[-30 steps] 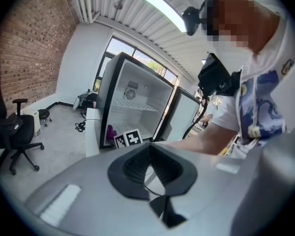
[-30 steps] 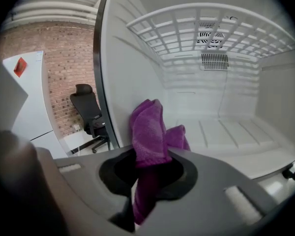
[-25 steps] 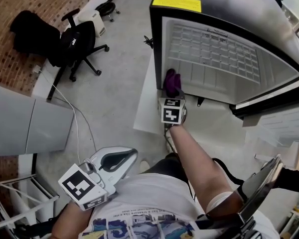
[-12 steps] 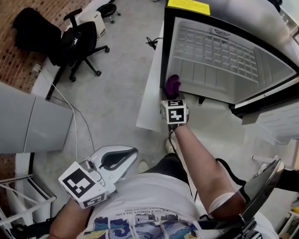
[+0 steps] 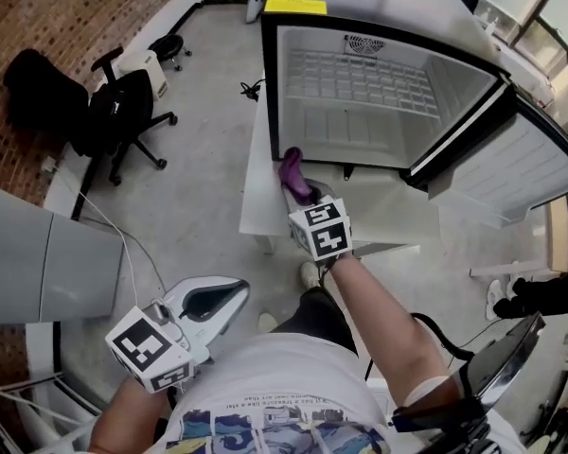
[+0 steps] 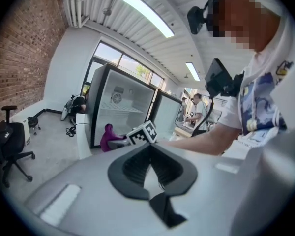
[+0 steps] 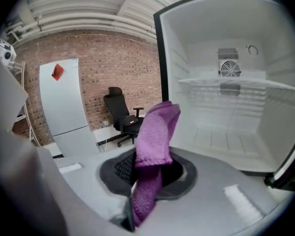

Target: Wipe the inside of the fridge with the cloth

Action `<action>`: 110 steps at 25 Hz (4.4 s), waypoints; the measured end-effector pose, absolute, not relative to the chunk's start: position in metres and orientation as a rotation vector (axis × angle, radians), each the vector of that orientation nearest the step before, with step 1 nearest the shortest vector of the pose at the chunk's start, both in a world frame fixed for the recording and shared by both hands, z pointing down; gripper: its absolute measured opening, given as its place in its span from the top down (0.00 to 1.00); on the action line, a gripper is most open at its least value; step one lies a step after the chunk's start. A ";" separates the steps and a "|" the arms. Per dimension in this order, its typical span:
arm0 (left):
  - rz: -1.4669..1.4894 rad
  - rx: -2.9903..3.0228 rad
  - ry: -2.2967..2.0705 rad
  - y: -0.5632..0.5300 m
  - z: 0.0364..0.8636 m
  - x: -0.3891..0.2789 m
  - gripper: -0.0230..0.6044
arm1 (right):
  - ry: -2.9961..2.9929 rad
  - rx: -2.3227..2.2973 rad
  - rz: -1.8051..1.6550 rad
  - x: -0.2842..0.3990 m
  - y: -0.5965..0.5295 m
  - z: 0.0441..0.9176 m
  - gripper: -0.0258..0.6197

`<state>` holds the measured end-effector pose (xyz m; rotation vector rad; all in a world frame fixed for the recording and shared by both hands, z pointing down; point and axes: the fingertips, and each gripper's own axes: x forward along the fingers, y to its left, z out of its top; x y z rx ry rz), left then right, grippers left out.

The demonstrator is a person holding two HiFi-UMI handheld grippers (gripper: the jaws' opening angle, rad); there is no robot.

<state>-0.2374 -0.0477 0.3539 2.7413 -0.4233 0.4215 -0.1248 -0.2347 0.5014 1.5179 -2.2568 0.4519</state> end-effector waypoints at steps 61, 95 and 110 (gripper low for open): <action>0.436 2.936 0.107 0.064 0.339 0.109 0.95 | -2.154 2.099 -0.085 0.319 -0.077 0.213 0.88; 0.452 2.894 0.239 0.083 0.350 0.141 0.95 | -1.876 2.285 0.040 0.424 0.023 0.216 0.88; 0.456 2.876 0.062 0.043 0.348 0.082 0.95 | -2.263 1.774 0.099 0.246 -0.093 0.258 0.88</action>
